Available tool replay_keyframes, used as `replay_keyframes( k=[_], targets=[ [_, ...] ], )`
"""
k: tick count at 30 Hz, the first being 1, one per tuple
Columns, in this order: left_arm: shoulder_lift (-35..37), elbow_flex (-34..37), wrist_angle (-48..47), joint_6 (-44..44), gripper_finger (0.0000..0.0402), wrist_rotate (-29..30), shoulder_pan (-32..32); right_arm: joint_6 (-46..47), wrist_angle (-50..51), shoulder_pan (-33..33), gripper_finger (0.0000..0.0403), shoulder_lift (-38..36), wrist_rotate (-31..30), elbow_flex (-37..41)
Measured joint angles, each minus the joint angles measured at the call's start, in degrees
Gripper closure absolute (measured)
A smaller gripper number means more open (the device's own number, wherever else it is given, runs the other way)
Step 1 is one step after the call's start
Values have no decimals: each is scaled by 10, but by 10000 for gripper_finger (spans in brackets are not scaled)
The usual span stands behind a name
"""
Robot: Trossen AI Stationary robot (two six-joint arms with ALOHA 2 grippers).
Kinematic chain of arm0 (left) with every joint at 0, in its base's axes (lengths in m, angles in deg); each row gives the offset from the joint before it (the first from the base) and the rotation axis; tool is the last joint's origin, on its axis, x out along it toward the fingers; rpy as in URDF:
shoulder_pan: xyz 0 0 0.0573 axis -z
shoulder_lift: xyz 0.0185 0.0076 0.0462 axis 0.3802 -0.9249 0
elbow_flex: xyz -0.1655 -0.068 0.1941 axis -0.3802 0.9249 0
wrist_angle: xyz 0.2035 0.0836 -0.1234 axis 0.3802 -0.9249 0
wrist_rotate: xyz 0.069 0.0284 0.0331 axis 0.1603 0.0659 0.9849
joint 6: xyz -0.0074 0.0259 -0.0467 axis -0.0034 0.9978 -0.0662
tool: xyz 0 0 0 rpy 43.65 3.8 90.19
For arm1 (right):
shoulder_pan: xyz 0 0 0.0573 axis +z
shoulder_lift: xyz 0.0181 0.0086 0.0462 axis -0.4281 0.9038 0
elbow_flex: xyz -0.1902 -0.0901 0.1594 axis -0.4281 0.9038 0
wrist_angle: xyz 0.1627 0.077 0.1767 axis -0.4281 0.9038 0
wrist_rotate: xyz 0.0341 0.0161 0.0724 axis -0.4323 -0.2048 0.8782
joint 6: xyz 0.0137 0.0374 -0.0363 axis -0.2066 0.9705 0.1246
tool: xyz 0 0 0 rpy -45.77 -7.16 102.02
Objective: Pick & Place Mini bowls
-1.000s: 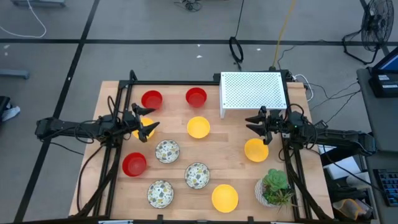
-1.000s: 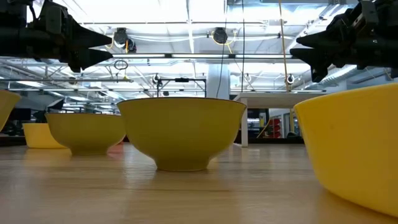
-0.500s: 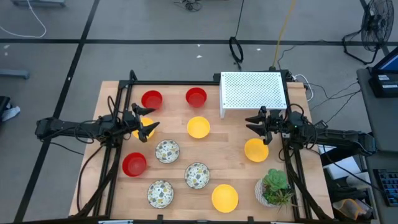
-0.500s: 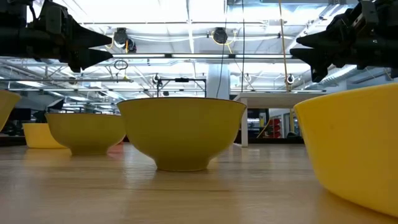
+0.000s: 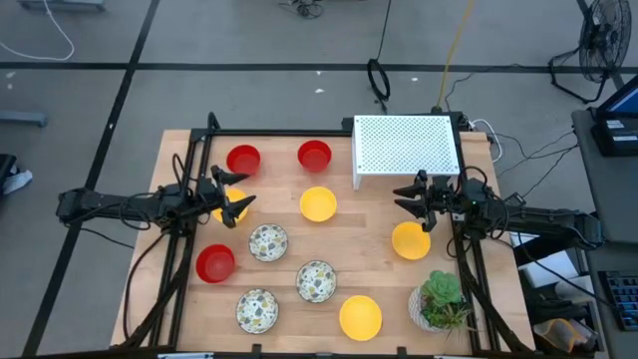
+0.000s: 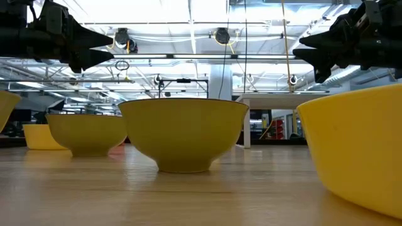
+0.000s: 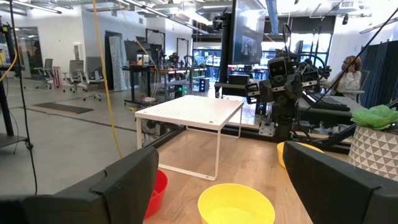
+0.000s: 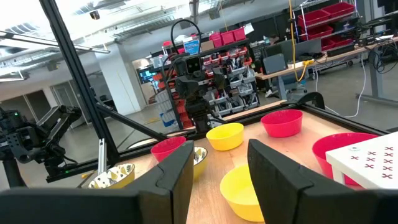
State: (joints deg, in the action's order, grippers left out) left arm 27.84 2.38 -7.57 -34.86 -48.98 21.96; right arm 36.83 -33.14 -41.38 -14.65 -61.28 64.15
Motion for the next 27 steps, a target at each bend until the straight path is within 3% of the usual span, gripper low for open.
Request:
replay_keyframes(
  k=[27],
  targets=[
    [0, 0, 0, 0, 53, 0, 0, 0, -23, 0, 261, 0, -17, 0]
  ],
)
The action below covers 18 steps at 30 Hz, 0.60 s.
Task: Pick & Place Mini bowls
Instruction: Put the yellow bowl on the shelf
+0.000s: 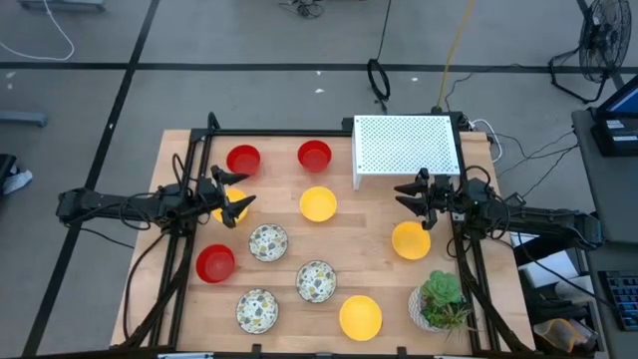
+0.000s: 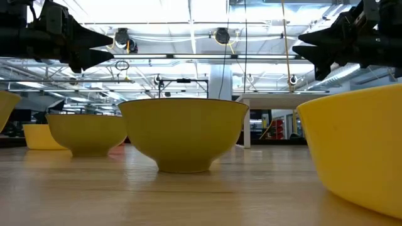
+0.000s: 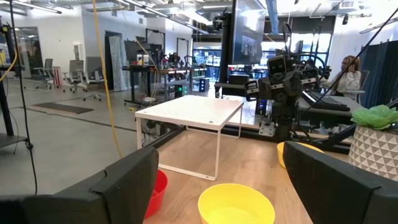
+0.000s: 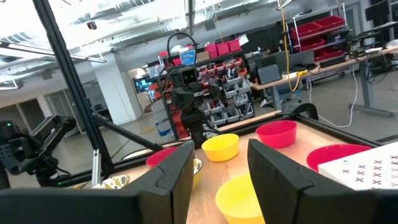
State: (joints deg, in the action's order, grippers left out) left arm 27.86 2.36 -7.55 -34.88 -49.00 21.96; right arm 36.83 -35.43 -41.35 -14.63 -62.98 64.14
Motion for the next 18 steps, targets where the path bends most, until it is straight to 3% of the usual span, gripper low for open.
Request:
replay_keyframes(
  k=[13, 18],
  targets=[
    [0, 0, 0, 0, 53, 0, 0, 28, -25, 0, 261, 0, 1, 0],
    [0, 0, 0, 0, 53, 0, 0, -13, -41, 0, 261, 0, 1, 0]
  ],
)
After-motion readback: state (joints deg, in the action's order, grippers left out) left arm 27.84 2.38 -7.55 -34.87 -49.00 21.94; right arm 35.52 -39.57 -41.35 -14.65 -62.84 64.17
